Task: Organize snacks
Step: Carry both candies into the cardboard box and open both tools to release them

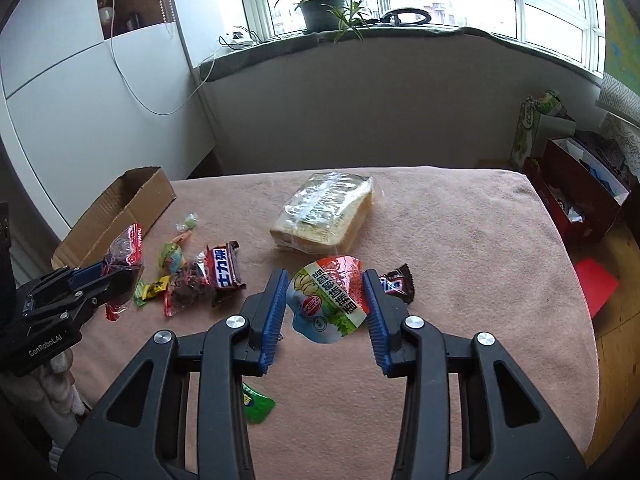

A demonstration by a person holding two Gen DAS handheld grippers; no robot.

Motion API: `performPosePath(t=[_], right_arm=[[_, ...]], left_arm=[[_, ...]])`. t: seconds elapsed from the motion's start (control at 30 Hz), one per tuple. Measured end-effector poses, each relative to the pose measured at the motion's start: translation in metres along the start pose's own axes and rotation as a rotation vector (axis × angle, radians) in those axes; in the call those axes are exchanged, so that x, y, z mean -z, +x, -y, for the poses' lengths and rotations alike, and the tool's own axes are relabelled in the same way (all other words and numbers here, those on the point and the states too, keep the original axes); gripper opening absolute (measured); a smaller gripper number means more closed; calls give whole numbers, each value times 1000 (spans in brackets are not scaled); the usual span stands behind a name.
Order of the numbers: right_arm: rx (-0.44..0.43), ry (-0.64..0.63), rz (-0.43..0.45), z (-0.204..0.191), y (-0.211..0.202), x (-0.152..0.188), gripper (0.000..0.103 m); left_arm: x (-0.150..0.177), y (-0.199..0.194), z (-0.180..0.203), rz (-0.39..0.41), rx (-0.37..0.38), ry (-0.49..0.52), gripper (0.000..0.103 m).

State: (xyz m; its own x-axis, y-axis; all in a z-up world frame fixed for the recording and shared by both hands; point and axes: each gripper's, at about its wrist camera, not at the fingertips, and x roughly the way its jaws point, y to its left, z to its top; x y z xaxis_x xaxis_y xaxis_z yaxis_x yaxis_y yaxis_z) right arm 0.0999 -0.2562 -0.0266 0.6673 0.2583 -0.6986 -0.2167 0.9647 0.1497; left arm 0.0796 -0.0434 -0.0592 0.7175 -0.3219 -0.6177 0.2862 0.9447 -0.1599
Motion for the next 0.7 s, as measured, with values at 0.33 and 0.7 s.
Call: performPosePath(t=[0.33, 0.7], right_arm=[[-145, -147, 38, -96, 16, -42, 39], [-286, -298, 21, -189, 51, -70, 39]], left_arm=[[-6, -42, -60, 101, -127, -97, 33], [7, -72, -128, 139, -287, -211, 33]])
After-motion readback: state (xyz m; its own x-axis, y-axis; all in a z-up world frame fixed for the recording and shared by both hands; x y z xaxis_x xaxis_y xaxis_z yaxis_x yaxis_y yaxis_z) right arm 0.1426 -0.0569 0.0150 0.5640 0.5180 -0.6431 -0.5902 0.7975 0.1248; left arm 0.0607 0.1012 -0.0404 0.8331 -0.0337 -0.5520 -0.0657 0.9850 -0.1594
